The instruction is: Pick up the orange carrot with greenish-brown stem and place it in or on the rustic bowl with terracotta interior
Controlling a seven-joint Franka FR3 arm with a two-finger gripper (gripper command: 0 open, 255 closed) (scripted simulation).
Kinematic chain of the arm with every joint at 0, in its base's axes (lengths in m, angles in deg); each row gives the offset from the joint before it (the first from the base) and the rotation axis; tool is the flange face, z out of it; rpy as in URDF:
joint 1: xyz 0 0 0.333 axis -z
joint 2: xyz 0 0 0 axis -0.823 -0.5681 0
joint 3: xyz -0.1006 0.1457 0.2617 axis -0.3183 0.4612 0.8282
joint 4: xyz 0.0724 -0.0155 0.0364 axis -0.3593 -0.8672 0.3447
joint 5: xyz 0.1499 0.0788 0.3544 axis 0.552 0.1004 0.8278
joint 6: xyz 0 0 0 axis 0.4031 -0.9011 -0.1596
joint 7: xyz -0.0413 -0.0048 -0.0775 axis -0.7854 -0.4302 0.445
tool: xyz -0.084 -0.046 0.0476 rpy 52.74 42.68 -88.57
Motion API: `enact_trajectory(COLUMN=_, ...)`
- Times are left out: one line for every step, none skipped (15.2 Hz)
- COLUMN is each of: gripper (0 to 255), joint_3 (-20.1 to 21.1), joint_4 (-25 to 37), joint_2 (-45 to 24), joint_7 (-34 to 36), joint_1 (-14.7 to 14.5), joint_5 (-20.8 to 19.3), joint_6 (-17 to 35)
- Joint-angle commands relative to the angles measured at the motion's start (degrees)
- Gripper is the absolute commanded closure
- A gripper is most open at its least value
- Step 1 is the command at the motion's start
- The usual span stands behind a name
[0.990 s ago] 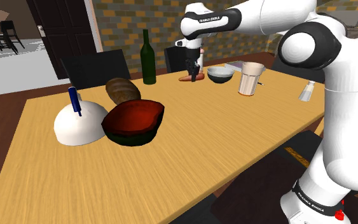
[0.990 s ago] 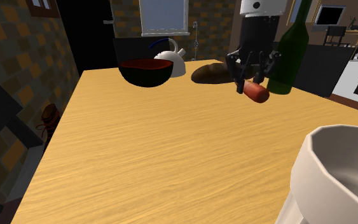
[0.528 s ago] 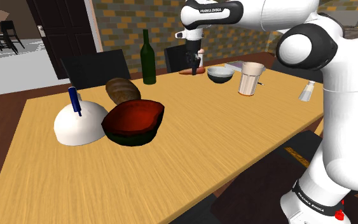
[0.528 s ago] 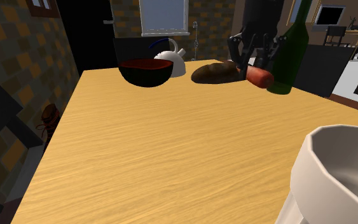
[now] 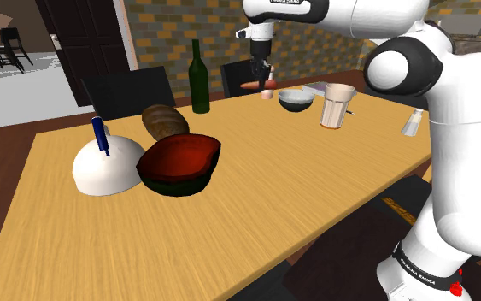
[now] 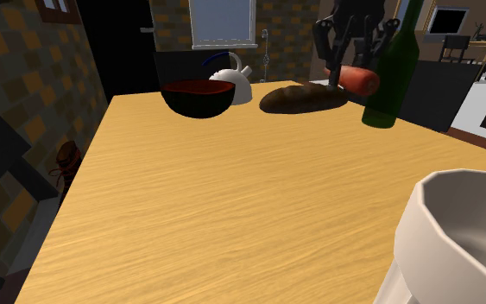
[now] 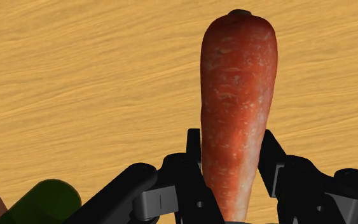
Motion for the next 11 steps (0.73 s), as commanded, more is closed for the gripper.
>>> enact_trajectory(gripper=255, joint_3=0.02, joint_4=2.33, joint_2=-0.88, joint_7=-0.02, joint_1=0.2, joint_5=0.17, joint_6=-1.49)
enact_trajectory(gripper=255, joint_3=0.28, joint_4=0.36, joint_2=0.43, joint_7=1.18, joint_1=-0.95, joint_5=-0.21, joint_6=-0.84)
enact_trajectory(gripper=255, joint_3=0.56, joint_4=-1.4, joint_2=1.61, joint_7=2.39, joint_1=-2.06, joint_5=-0.55, joint_6=-0.28)
enact_trajectory(gripper=255, joint_3=0.85, joint_4=-2.98, joint_2=2.69, joint_7=3.61, joint_1=-3.14, joint_5=-0.87, joint_6=0.21)
enact_trajectory(gripper=255, joint_3=1.16, joint_4=-4.4, joint_2=3.66, joint_7=4.85, joint_1=-4.19, joint_5=-1.17, joint_6=0.63)
enact_trajectory(gripper=255, joint_3=1.5, joint_4=-5.66, joint_2=4.54, joint_7=6.1, joint_1=-5.21, joint_5=-1.44, joint_6=0.99)
enact_trajectory(gripper=255, joint_3=1.86, joint_4=-6.8, joint_2=5.34, joint_7=7.35, joint_1=-6.2, joint_5=-1.7, joint_6=1.31)
enact_trajectory(gripper=255, joint_3=2.23, joint_4=-7.8, joint_2=6.05, joint_7=8.61, joint_1=-7.17, joint_5=-1.94, joint_6=1.57)
enact_trajectory(gripper=255, joint_3=2.63, joint_4=-8.69, joint_2=6.69, joint_7=9.88, joint_1=-8.1, joint_5=-2.17, joint_6=1.79)
enact_trajectory(gripper=255, joint_3=3.03, joint_4=-9.46, joint_2=7.26, joint_7=11.15, joint_1=-9.02, joint_5=-2.38, joint_6=1.97)
enact_trajectory(gripper=255, joint_3=3.45, joint_4=-10.13, joint_2=7.75, joint_7=12.43, joint_1=-9.93, joint_5=-2.57, joint_6=2.12)
